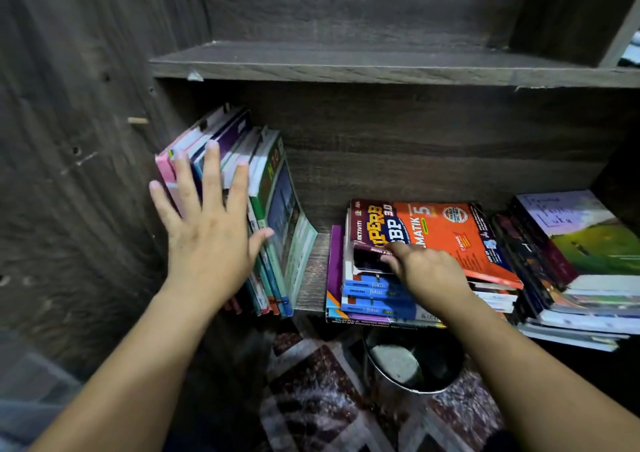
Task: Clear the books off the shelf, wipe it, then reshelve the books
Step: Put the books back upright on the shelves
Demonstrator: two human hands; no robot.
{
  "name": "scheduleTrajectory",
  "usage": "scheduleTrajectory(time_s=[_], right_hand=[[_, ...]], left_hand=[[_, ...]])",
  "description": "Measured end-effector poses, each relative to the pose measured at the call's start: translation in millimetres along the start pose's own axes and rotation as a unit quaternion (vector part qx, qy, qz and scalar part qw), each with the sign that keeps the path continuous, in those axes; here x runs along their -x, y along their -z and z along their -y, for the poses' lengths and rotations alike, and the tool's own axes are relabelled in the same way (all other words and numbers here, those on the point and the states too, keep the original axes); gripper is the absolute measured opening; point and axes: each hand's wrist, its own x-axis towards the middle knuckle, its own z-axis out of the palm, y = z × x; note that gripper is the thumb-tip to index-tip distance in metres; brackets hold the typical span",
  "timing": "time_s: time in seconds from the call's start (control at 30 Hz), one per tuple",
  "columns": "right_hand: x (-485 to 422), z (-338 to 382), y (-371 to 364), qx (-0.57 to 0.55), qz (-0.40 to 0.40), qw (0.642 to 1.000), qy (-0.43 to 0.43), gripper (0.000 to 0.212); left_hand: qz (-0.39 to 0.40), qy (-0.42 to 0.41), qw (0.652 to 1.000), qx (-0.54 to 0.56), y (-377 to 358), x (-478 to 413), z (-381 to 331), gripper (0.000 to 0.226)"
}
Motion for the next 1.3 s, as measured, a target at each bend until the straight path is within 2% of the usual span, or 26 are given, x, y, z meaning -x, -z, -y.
scheduleTrajectory(time_s=[0.07,0.13,0.2,0.27,0.33,0.5,0.57,0.6,0.77,0.9,0.97,1.03,1.07,1.1,1.17,1.3], right_hand=[[-0.4,2.2,0.0,-0.003,-0.017,1.000,-0.007,0.029],[-1.6,2.7,-1.4,-0.022,-0.058,0.998,-0.018,0.023],[-4.8,2.6,0.8,-0.102,-0.178,0.978,-0.028,0.022],[-9.4,8.6,14.7,-0.198,-0.307,0.930,-0.048,0.025],[-15.6,25.1,38.1,-0.297,-0.366,0.880,-0.061,0.024],[-34.8,98.0,77.7,-0.459,-0.458,0.757,-0.081,0.023],[-42.1,124.7,70.0,-0.505,-0.453,0.730,-0.085,0.023],[-43.7,137.3,61.3,-0.523,-0.437,0.728,-0.075,0.025],[-32.1,176.5,5.5,-0.586,-0.290,0.757,0.019,0.034],[-27.4,160.7,-7.2,-0.558,-0.151,0.811,0.090,0.046],[-23.4,144.7,4.2,-0.480,-0.075,0.863,0.137,0.053],[-18.6,124.4,12.4,-0.273,-0.056,0.945,0.172,0.056],[-14.2,112.8,14.4,-0.160,-0.063,0.969,0.178,0.055],[-8.3,100.3,14.5,-0.078,-0.068,0.978,0.183,0.052],[4.5,75.9,9.0,-0.007,-0.047,0.982,0.180,0.048],[16.3,28.5,-9.0,-0.009,0.065,0.993,0.093,0.065]], left_hand=[[0.004,-0.002,1.000,-0.008,-2.1,0.6,6.4,0.098],[0.001,-0.011,1.000,-0.005,-2.9,-0.5,13.1,0.090],[-0.013,-0.011,1.000,0.016,-1.9,-4.0,16.8,0.072],[-0.023,-0.004,0.999,0.039,-0.1,-8.0,17.7,0.057],[-0.029,0.002,0.998,0.060,0.8,-10.5,18.2,0.054],[-0.049,0.024,0.993,0.108,3.8,-9.8,19.9,0.066],[-0.052,0.029,0.991,0.121,4.4,-9.1,21.8,0.065],[-0.054,0.031,0.990,0.127,4.2,-9.0,22.8,0.064],[-0.058,0.027,0.987,0.145,3.6,-8.9,26.8,0.056],[-0.064,0.006,0.987,0.146,0.9,-8.4,31.3,0.048],[-0.076,0.002,0.985,0.153,0.3,-7.3,29.3,0.047],[-0.087,0.011,0.983,0.163,0.8,-4.9,20.9,0.052],[-0.089,0.017,0.982,0.167,1.4,-3.5,14.5,0.054],[-0.088,0.020,0.981,0.171,1.6,-1.8,7.5,0.054],[-0.079,0.010,0.982,0.174,-1.4,0.6,-5.4,0.053],[-0.055,-0.028,0.989,0.134,-16.5,-0.8,-15.0,0.055]])
